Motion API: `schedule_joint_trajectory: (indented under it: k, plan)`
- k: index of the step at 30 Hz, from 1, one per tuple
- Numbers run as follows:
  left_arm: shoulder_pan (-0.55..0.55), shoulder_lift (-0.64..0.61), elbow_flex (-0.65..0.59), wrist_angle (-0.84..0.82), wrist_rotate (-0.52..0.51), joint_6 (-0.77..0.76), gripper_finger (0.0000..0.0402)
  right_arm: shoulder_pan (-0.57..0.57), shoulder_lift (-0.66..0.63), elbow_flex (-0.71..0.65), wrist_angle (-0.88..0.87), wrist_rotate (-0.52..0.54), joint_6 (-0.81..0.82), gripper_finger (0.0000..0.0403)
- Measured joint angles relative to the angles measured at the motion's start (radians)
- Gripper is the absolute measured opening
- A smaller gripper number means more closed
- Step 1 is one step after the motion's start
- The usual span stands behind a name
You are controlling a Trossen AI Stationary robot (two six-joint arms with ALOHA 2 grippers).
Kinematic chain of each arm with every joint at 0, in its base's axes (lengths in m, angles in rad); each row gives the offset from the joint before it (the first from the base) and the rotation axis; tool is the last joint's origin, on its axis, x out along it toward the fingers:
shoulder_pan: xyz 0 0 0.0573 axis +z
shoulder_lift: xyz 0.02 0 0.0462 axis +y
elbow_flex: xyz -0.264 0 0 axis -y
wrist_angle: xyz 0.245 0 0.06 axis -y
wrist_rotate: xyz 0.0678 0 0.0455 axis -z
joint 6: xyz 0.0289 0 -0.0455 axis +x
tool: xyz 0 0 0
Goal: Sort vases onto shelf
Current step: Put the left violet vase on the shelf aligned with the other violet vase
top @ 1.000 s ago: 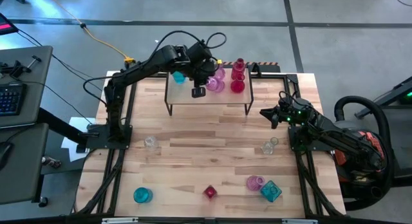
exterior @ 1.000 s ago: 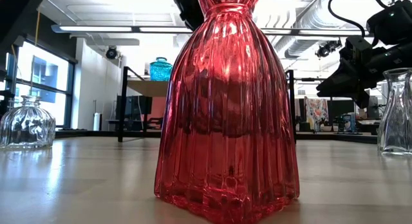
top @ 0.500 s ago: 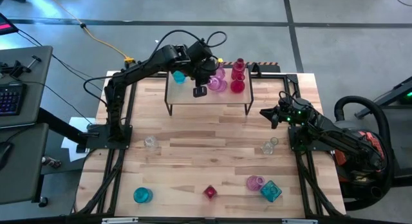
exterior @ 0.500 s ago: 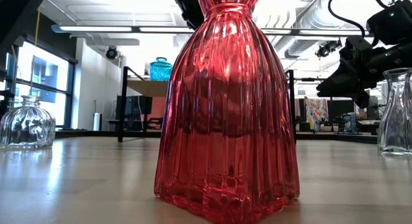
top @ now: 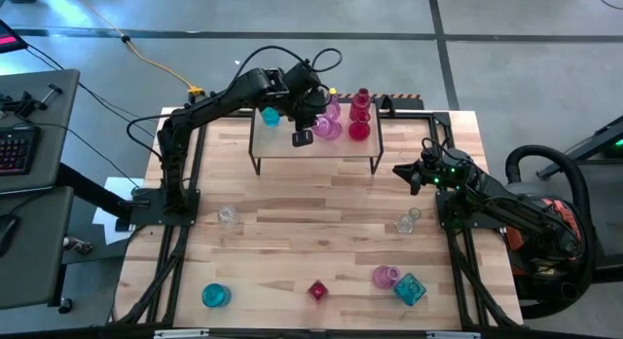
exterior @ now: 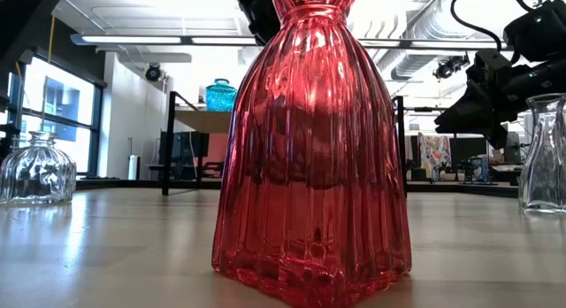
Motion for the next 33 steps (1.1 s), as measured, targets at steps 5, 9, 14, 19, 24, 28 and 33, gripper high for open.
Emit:
schedule_joint_trajectory:
  k: [5, 9, 14, 19, 24, 28, 33]
  plan:
    - [0.0, 0.0, -0.001, 0.003, 0.001, -0.006, 0.0035, 0.0, 0.0, 0.0, 0.0, 0.0, 0.0, 0.0073]
    - [0.0, 0.0, -0.002, 0.028, 0.011, -0.007, 0.0042, 0.0, 0.0, 0.0, 0.0, 0.0, 0.0, 0.0073]
    - [0.003, 0.0, -0.002, 0.031, 0.011, -0.01, 0.0057, 0.0, 0.0, 0.0, 0.0, 0.0, 0.0, 0.0073]
    - [0.003, 0.0, -0.002, 0.032, 0.011, -0.016, 0.0064, 0.0, 0.0, 0.0, 0.0, 0.0, 0.0, 0.0073]
    - [0.005, 0.0, -0.002, 0.065, 0.009, -0.015, 0.0065, 0.0, 0.0, 0.0, 0.0, 0.0, 0.0, 0.0073]
    - [0.005, 0.0, -0.002, 0.08, 0.003, -0.015, 0.0065, 0.0, 0.0, 0.0, 0.0, 0.0, 0.0, 0.0073]
    - [0.01, 0.0, -0.002, 0.095, 0.002, -0.016, 0.0065, 0.0, 0.0, 0.0, 0.0, 0.0, 0.0, 0.0073]
